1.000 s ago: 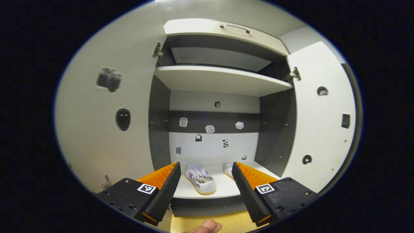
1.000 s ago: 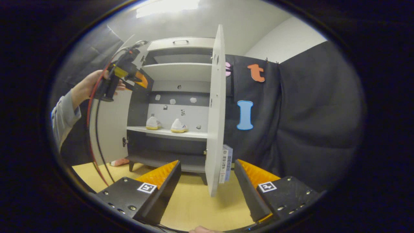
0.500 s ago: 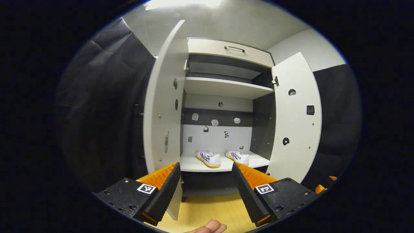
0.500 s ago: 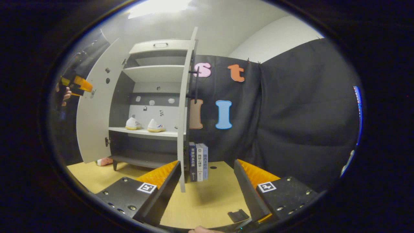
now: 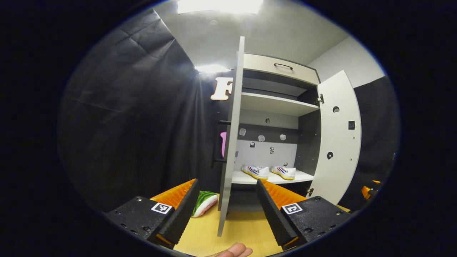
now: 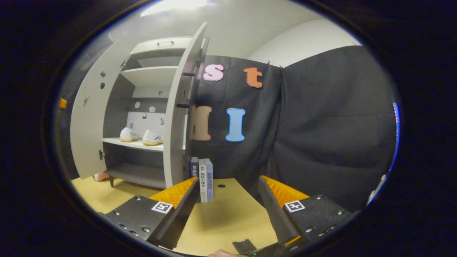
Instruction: Grab one shoe with the right hand and put it into the shoe cabinet, grab the other shoe with the left hand and put it into the shoe cabinet; then close the right door with the right hand and the left door with the left hand.
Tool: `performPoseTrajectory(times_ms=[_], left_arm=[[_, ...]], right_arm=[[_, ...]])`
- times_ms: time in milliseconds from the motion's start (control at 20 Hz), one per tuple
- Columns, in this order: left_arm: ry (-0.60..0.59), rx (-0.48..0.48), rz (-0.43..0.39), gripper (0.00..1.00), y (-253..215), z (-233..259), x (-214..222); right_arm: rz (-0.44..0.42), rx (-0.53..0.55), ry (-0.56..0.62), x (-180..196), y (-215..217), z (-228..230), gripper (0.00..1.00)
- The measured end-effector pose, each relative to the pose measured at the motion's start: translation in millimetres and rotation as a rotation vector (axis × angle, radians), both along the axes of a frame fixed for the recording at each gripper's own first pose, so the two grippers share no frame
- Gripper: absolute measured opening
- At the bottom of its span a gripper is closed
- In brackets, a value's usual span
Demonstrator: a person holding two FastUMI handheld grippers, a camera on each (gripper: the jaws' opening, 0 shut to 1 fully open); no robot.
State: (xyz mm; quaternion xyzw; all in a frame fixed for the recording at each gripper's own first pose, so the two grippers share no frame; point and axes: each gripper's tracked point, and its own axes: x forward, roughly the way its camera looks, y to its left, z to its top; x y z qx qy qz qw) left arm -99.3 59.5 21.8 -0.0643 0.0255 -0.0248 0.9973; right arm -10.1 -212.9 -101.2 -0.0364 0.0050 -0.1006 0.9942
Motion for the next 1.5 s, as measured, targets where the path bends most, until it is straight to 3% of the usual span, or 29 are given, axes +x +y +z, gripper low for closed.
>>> performPoseTrajectory(times_ms=[250,400,700,800,950,1000,1050,1200,1300,1500], left_arm=[[-0.014,0.006,-0.013,0.92,21.1,-14.4,-32.9],[0.008,0.002,-0.051,0.96,22.4,-31.8,-51.5],[0.062,-0.008,-0.101,0.96,37.2,-67.1,-67.9],[0.087,0.004,-0.087,0.93,48.0,-79.3,-64.8],[0.118,-0.011,-0.066,0.96,65.4,-92.3,-66.7],[0.126,-0.018,-0.074,0.96,66.2,-96.1,-69.9],[0.120,-0.021,-0.085,0.93,67.0,-97.3,-71.5],[0.112,-0.020,-0.079,0.96,75.1,-101.3,-71.3],[0.100,-0.025,-0.076,0.93,76.4,-100.5,-75.4],[0.060,-0.021,-0.095,0.96,70.0,-90.7,-76.7]], right_arm=[[0.030,-0.028,0.010,45.4,-10.8,46.0,0.98],[0.063,-0.039,-0.008,85.4,-17.8,87.0,0.98],[0.190,0.058,0.033,147.7,2.7,126.5,0.99],[0.211,0.066,0.028,154.3,13.8,135.6,0.98],[0.256,0.069,0.068,147.6,42.7,138.9,0.99],[0.246,0.058,0.054,151.1,45.9,140.9,0.87],[0.230,0.037,0.044,150.2,44.9,143.5,0.87],[0.197,0.001,0.033,146.4,52.9,145.7,0.89],[0.215,0.003,0.035,145.2,68.7,146.6,0.89],[0.287,-0.001,0.036,142.9,119.0,146.1,0.89]])
